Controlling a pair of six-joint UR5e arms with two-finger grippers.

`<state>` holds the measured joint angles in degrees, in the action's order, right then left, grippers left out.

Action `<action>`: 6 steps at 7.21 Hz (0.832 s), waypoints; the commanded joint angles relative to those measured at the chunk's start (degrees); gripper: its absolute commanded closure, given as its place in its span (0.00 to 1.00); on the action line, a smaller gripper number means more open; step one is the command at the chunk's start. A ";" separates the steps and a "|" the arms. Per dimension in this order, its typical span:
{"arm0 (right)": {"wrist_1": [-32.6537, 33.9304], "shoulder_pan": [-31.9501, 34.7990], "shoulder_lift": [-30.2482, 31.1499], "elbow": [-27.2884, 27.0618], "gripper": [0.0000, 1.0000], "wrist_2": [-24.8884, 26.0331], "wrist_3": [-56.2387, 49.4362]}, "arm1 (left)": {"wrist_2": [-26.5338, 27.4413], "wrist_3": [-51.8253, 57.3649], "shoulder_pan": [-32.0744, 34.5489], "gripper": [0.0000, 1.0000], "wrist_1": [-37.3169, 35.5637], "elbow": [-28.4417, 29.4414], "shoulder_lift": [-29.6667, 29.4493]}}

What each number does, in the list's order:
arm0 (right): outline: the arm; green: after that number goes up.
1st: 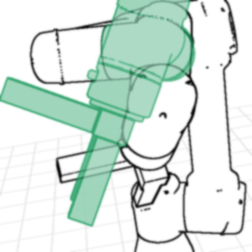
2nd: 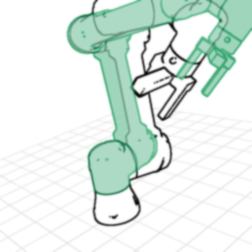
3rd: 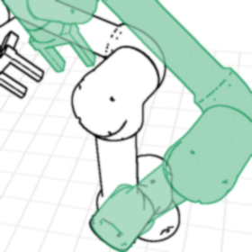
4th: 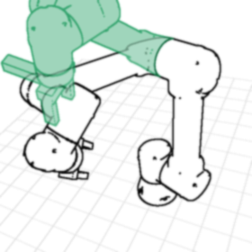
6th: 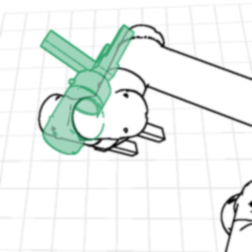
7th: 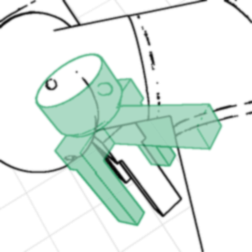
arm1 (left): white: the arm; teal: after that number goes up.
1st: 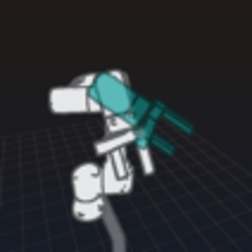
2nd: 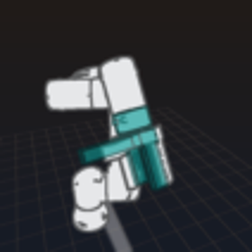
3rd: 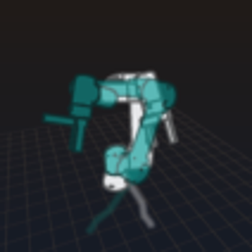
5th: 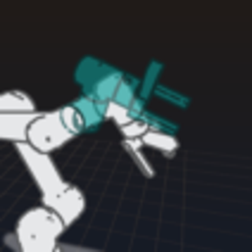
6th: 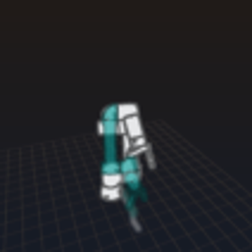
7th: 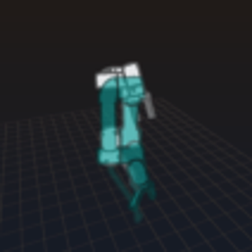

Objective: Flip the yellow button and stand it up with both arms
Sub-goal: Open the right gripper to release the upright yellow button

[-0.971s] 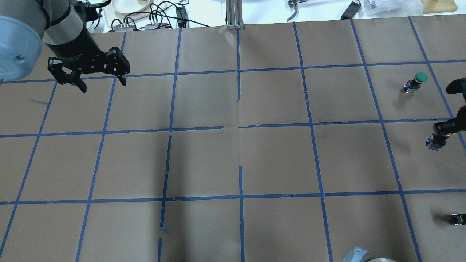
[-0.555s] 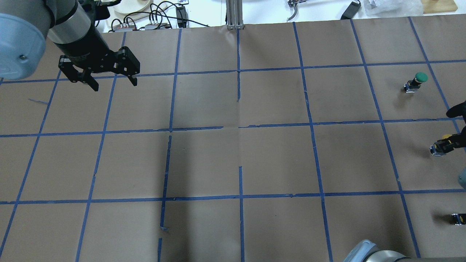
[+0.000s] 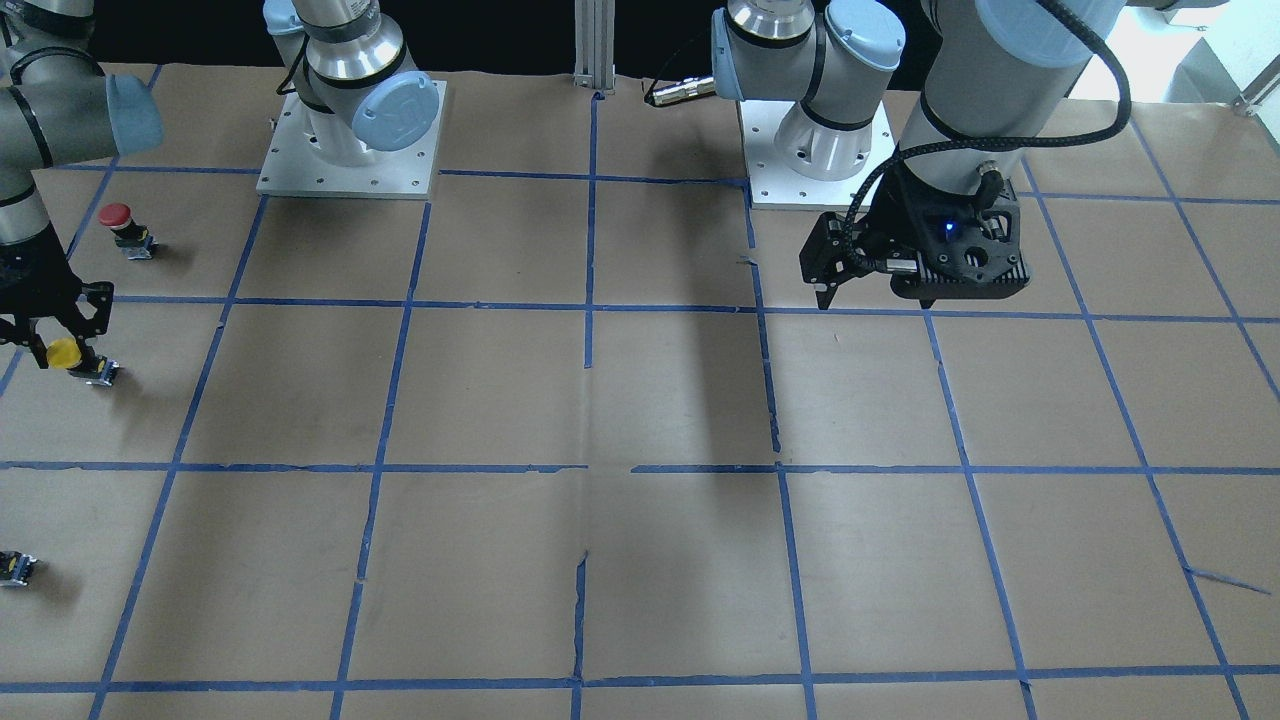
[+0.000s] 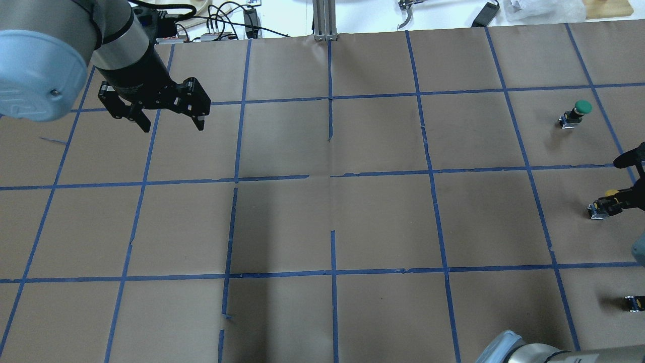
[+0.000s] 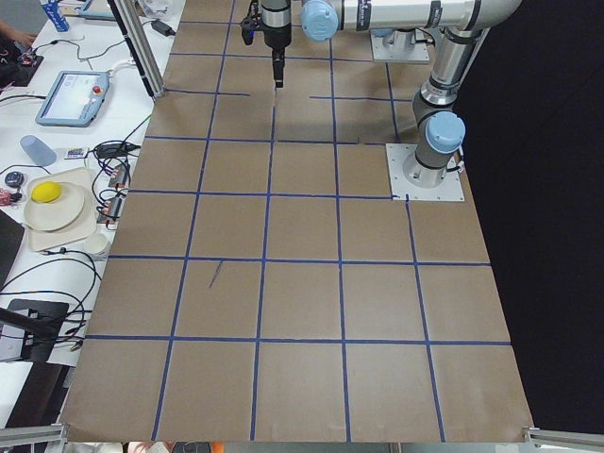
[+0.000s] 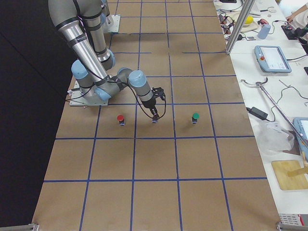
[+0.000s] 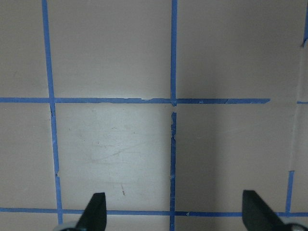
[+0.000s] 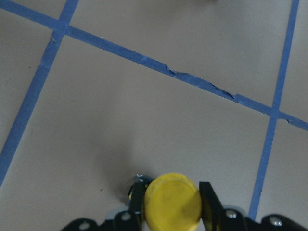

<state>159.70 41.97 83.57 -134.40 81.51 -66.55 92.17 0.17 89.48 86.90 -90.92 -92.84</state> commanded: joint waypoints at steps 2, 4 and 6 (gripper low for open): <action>-0.79 -0.05 -0.17 0.02 0.00 -0.04 0.01 | 0.30 0.09 -0.01 0.00 -0.15 0.74 -0.32; -2.97 0.04 1.14 0.63 0.00 -0.21 0.28 | 0.12 0.18 0.17 0.00 -0.07 0.04 0.20; -15.91 0.65 5.43 5.78 0.00 -2.05 2.55 | -0.50 0.35 0.26 0.00 2.89 0.30 0.90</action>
<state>151.91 42.33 86.36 -131.92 80.40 -65.46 91.82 0.39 89.70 87.65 -90.80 -92.36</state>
